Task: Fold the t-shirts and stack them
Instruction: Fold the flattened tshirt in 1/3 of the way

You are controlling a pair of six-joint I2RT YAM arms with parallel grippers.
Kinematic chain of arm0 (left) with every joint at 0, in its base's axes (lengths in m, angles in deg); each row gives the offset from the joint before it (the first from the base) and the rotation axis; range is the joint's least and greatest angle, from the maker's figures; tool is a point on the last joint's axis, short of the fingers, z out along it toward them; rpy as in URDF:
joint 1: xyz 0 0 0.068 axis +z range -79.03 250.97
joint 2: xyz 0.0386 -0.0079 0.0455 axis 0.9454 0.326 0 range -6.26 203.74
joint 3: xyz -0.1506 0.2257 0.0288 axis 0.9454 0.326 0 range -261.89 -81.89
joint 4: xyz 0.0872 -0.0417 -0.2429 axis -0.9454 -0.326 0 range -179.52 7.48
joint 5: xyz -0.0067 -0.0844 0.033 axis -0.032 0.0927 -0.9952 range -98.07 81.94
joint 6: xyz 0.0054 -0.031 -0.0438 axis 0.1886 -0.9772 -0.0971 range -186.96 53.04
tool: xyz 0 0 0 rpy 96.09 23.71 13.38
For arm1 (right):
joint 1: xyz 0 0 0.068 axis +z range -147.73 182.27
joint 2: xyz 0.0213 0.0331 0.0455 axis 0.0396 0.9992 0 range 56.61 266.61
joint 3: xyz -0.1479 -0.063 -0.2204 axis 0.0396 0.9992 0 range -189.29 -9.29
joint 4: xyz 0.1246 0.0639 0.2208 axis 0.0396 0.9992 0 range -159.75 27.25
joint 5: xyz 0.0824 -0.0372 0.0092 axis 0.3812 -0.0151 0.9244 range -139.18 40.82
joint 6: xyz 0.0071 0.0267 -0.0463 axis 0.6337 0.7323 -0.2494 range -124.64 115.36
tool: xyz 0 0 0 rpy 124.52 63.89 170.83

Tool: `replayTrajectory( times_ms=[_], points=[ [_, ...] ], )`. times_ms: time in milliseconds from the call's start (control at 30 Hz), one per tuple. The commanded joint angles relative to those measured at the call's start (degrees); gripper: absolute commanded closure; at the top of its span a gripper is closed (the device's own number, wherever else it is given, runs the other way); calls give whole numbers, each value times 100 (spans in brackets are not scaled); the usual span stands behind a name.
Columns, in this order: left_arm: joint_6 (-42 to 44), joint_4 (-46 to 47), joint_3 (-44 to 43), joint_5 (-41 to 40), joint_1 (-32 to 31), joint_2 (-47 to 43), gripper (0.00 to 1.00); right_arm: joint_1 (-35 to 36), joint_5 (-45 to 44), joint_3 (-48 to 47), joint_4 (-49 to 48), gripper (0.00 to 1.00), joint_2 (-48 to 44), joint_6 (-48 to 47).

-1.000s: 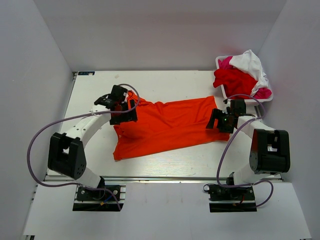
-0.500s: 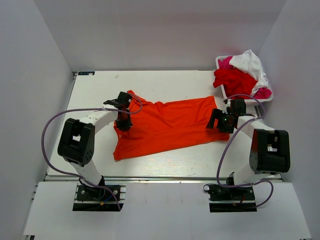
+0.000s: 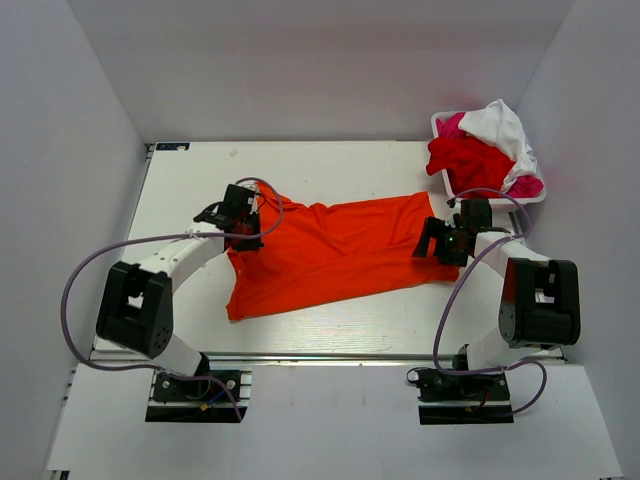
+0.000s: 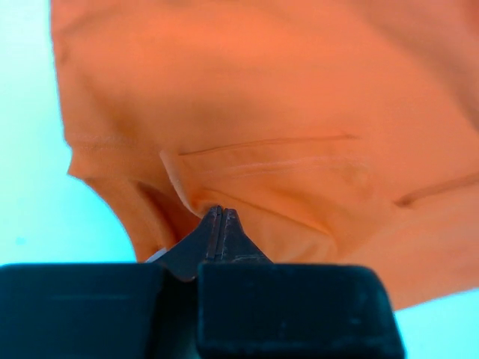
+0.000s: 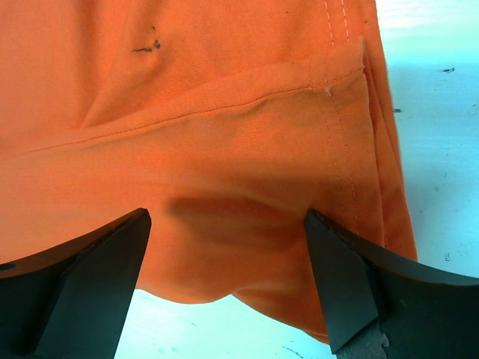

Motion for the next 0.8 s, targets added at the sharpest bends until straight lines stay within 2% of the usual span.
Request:
replayTrajectory(
  times_ms=[0,167,433,567,600,667,767],
  points=[
    [928,1209,375,873,-20,-551,100,-39,-209,32,219,10,79,-53],
    [1387,1820,499,1288,-20,-411,100,-30,-166,23,246,10,114,-71],
    [1167,1075,-37,130,85,239,100,-39,-236,40,272,10,105,-62],
    [772,678,-55,-653,85,170,100,-30,-253,23,298,10,114,-62],
    [694,677,24,-819,85,169,98,-39,-245,40,290,10,114,-79],
    [693,677,25,-874,138,169,78,-39,-192,23,298,10,114,-97],
    [631,1184,77,-883,138,169,72,-21,-174,49,237,10,53,-79]
  ],
)
